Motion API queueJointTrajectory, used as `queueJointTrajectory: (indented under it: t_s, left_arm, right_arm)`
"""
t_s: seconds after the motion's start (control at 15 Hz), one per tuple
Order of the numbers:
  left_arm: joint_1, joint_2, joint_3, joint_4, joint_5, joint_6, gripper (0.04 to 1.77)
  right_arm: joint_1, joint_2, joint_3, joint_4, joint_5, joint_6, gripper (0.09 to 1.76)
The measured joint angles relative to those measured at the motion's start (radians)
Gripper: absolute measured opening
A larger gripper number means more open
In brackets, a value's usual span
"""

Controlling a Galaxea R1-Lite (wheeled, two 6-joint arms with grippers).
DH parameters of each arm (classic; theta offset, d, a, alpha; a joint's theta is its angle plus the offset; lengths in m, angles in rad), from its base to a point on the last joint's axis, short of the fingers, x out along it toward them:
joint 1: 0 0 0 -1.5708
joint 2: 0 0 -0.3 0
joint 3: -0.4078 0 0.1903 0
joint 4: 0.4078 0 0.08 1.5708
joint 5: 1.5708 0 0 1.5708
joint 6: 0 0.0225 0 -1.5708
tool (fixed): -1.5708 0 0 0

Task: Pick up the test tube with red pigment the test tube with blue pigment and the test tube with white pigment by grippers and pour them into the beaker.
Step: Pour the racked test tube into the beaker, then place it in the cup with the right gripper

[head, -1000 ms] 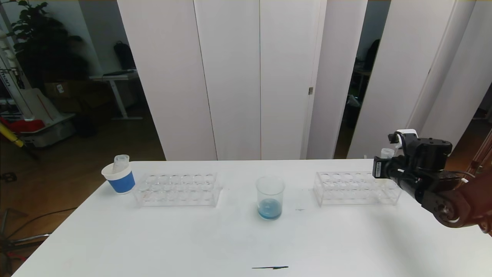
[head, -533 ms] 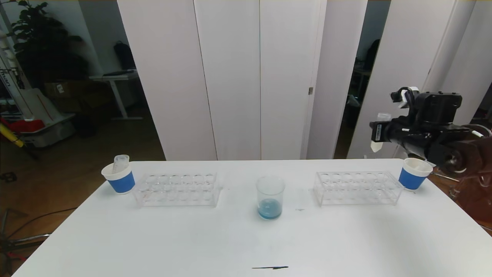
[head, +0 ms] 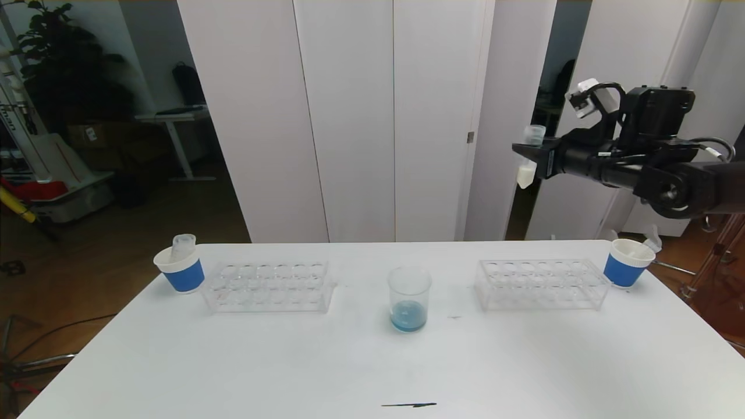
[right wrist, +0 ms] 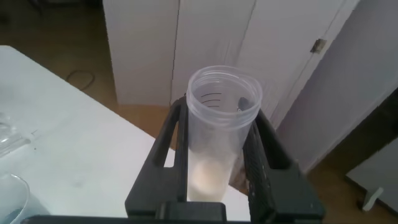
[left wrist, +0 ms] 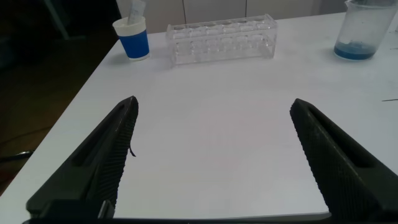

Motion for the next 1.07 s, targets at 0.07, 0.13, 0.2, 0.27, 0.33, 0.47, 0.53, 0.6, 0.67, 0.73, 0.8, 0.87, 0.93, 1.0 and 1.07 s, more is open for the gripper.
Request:
queueJointTrajectory:
  t_s: [0.07, 0.13, 0.2, 0.27, 0.33, 0.47, 0.53, 0.6, 0.67, 0.73, 0.8, 0.87, 0.93, 1.0, 1.07]
  left_arm:
    - [0.000, 0.000, 0.000, 0.000, 0.000, 0.000, 1.74]
    - [0.000, 0.000, 0.000, 0.000, 0.000, 0.000, 1.74]
    - [0.000, 0.000, 0.000, 0.000, 0.000, 0.000, 1.74]
    - [0.000, 0.000, 0.000, 0.000, 0.000, 0.000, 1.74]
    - [0.000, 0.000, 0.000, 0.000, 0.000, 0.000, 1.74]
    - [0.000, 0.000, 0.000, 0.000, 0.000, 0.000, 1.74]
    - [0.000, 0.000, 0.000, 0.000, 0.000, 0.000, 1.74]
    - [0.000, 0.000, 0.000, 0.000, 0.000, 0.000, 1.74]
    - [0.000, 0.000, 0.000, 0.000, 0.000, 0.000, 1.74]
    - [0.000, 0.000, 0.000, 0.000, 0.000, 0.000, 1.74]
    - [0.000, 0.000, 0.000, 0.000, 0.000, 0.000, 1.74]
    - [0.000, 0.000, 0.000, 0.000, 0.000, 0.000, 1.74]
    - [0.000, 0.000, 0.000, 0.000, 0.000, 0.000, 1.74]
    - [0.000, 0.000, 0.000, 0.000, 0.000, 0.000, 1.74]
    - [0.000, 0.000, 0.000, 0.000, 0.000, 0.000, 1.74]
  right_arm:
    - [0.016, 0.017, -0.028, -0.004, 0.021, -0.027, 0.59]
    - [0.035, 0.033, -0.047, -0.007, 0.032, -0.060, 0.59]
    - [0.053, 0.047, -0.054, -0.009, 0.041, -0.092, 0.59]
    - [0.073, 0.060, -0.058, -0.011, 0.046, -0.114, 0.59]
    - [0.094, 0.074, -0.060, -0.013, 0.047, -0.134, 0.59]
    - [0.133, 0.101, -0.060, -0.017, 0.056, -0.200, 0.59]
    - [0.149, 0.114, -0.061, -0.027, 0.081, -0.260, 0.59]
    - [0.163, 0.125, -0.062, -0.034, 0.114, -0.316, 0.59]
    - [0.174, 0.134, -0.062, -0.039, 0.141, -0.368, 0.59]
    - [0.187, 0.141, -0.061, -0.040, 0.158, -0.418, 0.59]
    - [0.198, 0.147, -0.058, -0.041, 0.163, -0.459, 0.59]
    - [0.209, 0.150, -0.055, -0.042, 0.164, -0.504, 0.59]
    - [0.218, 0.152, -0.051, -0.042, 0.166, -0.554, 0.59]
    - [0.229, 0.153, -0.045, -0.044, 0.167, -0.605, 0.59]
    - [0.237, 0.153, -0.038, -0.059, 0.169, -0.650, 0.59]
